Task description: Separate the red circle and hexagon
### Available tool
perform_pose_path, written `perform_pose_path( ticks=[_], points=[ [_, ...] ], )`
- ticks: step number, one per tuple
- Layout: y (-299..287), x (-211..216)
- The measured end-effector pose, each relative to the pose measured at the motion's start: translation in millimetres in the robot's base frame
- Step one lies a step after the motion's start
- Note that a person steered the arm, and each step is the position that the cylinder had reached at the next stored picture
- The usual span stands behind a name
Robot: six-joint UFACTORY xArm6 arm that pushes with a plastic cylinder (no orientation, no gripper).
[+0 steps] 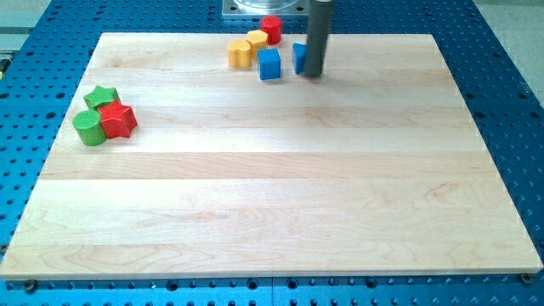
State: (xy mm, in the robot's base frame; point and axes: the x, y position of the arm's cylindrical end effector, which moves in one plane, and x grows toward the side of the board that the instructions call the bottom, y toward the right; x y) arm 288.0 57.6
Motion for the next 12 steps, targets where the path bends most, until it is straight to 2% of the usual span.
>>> perform_pose_path(
  ticks=[1,2,3,6,7,8,12],
  points=[
    [40.9,12.6],
    [121.7,0.0],
    [153.4,-96.4],
    [141.4,-96.8],
    [67.9,-95.7],
    [21.2,-95.4],
    [20.2,-95.8]
  ],
)
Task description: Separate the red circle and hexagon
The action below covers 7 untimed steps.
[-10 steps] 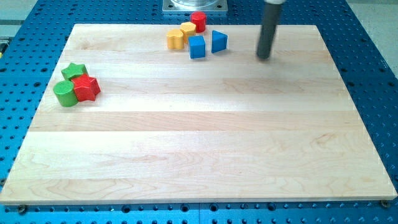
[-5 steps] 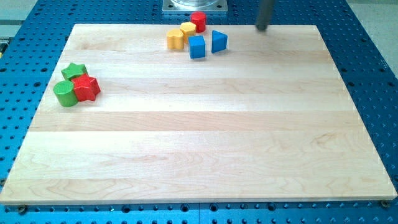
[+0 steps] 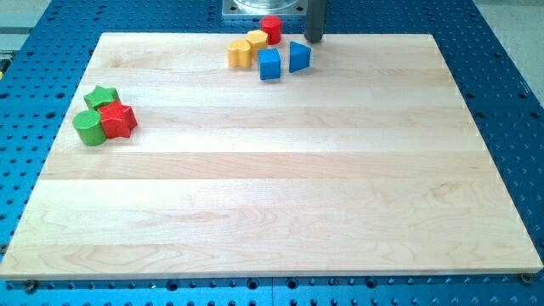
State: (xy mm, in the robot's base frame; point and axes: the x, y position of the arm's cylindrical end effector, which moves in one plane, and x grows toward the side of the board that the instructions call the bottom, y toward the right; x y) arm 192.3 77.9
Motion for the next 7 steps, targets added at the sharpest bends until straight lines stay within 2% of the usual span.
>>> perform_pose_path(
  ticks=[3,4,6,7],
  points=[
    [-70.0,1.6],
    [-71.0,7.5],
    [-67.8,49.6],
    [-66.4,49.8]
  ],
)
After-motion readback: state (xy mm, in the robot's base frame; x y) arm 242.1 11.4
